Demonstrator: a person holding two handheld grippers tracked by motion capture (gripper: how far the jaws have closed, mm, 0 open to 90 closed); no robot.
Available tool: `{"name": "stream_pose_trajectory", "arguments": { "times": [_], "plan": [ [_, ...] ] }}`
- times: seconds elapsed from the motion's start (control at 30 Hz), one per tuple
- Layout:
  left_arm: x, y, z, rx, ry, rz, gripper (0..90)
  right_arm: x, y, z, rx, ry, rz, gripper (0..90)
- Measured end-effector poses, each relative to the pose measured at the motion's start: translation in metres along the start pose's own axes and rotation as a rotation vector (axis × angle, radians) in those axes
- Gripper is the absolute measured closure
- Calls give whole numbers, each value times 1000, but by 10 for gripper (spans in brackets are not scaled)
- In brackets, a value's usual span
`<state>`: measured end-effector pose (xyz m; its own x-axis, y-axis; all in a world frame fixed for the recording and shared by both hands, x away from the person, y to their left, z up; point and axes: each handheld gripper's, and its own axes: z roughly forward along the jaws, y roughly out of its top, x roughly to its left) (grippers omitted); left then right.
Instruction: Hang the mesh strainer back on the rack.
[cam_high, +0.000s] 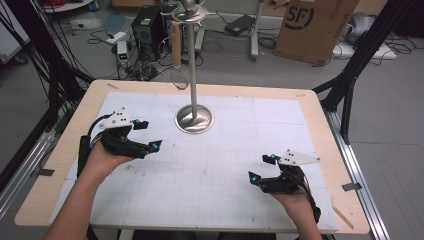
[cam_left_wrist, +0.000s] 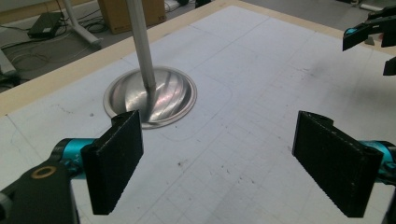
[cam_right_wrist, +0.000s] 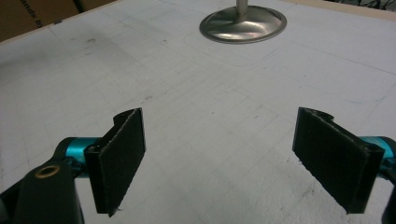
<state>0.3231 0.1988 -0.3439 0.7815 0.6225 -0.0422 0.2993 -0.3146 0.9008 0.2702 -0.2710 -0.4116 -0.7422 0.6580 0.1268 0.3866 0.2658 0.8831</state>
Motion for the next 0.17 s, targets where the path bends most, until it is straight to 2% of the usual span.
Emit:
{"name": "stream_pose_trajectory", "arguments": {
  "times": [0.17],
  "plan": [
    [-1,-4,0,5,1,-4,171,0,1,0,-7,0,-7,163]
  ]
}}
